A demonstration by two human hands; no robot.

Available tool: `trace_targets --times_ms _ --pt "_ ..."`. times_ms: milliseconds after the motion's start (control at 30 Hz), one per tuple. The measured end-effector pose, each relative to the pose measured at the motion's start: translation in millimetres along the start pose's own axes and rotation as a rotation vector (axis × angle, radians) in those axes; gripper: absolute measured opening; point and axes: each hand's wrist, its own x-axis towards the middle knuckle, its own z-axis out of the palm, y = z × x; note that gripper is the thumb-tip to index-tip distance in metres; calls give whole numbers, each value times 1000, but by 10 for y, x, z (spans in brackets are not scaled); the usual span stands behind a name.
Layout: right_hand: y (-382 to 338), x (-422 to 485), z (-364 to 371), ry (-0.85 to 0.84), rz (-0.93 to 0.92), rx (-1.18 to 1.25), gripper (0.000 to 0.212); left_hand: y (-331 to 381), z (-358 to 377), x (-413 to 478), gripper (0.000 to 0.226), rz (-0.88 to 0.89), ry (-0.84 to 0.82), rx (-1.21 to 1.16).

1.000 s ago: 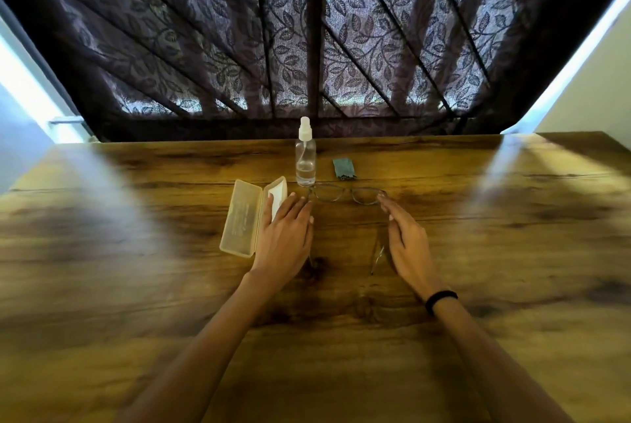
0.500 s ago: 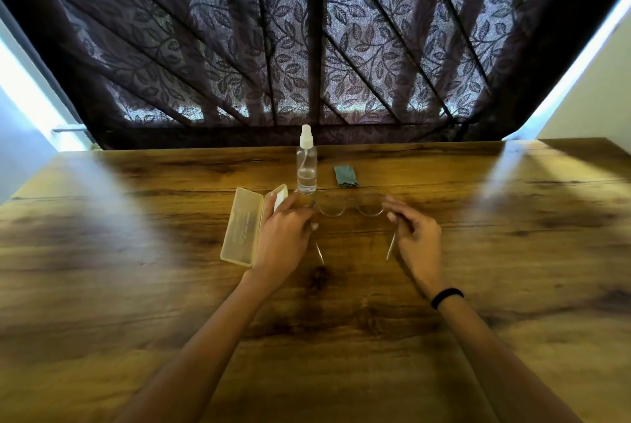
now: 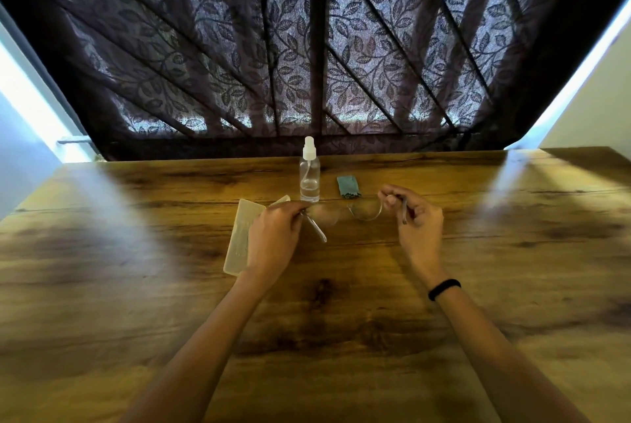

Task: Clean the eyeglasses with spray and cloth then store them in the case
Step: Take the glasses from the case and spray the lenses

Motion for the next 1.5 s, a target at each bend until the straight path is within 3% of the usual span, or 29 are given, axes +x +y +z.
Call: trace_targets --times_ms 233,567,933,1167,1300,1433,1500 --pt "-77 57 92 -105 -20 -98 26 -88 -185 81 9 41 150 -30" --pt "-119 376 372 -152 -73 -218 30 -509 -404 115 10 -88 359 -7" --pt "-245 744 1051 -405 27 -153 50 -648 -458 36 9 -112 375 -48" --pt "-193 729 1032 -340 -4 -145 33 -650 -498 30 7 -83 381 -67" --pt "-186 622 839 -191 -29 -83 30 -579 -463 55 5 -76 400 -86" --pt "-180 432 572 -99 -133 -65 15 -472 -374 117 8 -46 392 -120" --pt "-178 322 448 -61 -194 -125 22 -428 -307 166 7 -35 375 -115"
